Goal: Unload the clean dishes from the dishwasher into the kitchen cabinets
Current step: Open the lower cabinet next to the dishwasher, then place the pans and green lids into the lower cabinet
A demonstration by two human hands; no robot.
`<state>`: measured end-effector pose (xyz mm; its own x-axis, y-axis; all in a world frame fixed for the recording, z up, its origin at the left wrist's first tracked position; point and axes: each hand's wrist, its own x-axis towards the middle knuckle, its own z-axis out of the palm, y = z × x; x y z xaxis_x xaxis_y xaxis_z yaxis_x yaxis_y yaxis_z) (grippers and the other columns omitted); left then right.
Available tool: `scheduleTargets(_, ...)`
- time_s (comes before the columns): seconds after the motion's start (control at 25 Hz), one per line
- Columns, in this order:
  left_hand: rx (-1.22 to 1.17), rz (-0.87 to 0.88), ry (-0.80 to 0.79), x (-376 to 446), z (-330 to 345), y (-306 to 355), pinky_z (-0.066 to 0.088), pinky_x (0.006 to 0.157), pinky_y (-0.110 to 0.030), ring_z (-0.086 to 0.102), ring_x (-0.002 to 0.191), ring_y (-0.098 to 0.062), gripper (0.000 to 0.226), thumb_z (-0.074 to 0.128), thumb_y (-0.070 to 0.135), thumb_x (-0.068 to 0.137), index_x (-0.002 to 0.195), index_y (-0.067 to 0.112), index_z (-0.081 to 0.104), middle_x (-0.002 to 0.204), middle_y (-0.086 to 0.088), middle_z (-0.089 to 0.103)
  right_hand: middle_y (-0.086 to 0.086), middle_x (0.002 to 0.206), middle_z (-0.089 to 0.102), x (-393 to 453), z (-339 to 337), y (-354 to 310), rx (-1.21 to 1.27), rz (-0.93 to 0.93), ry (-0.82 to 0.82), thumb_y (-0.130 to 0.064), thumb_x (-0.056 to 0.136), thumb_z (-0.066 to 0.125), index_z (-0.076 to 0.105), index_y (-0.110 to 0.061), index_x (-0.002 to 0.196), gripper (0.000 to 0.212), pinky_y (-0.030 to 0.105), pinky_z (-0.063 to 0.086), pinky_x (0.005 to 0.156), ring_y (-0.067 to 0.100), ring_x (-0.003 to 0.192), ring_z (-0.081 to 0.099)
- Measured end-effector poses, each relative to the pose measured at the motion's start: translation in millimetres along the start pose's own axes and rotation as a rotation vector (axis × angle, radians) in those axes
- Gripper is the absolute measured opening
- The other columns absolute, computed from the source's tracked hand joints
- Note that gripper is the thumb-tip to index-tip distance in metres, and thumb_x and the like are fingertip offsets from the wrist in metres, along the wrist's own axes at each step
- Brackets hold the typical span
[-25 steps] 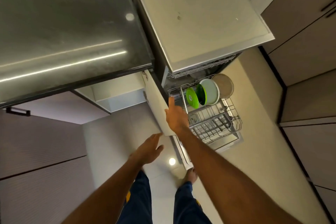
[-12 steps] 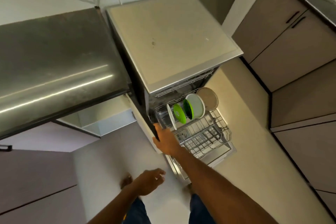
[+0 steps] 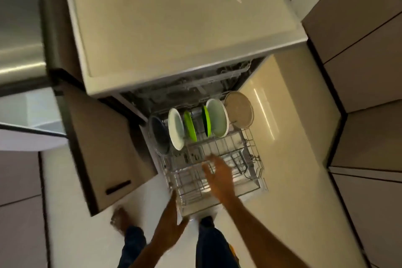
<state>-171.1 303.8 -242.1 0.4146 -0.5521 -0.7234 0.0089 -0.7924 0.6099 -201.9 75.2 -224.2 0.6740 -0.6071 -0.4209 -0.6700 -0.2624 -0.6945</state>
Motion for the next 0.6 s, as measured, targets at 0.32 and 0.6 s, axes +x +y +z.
scheduleTargets(0.32,0.125,-0.177,0.851,231.7,-64.7,12.9,0.025,0.126,-0.050,0.024,0.154,-0.042,0.102,0.072,0.035,0.094,0.163,0.000,0.005,0.168,-0.026,0.016,0.019,0.155,0.047,251.1,-103.3,147.1,-0.299,0.127,0.287,-0.049,0.101,0.059,0.045,-0.004,0.152,0.070,0.048,0.042,0.117,0.036,0.142,0.047)
scheduleTargets(0.6,0.032,-0.265,0.935,302.0,-82.5,-8.7,0.048,0.094,-0.047,0.061,0.119,-0.044,0.052,0.067,0.023,0.098,0.140,-0.005,0.053,0.131,-0.029,0.063,0.017,0.131,0.070,334.2,-79.6,182.0,-0.333,0.219,0.235,-0.028,0.101,0.063,0.061,-0.007,0.137,0.041,0.044,0.053,0.101,0.039,0.120,0.064)
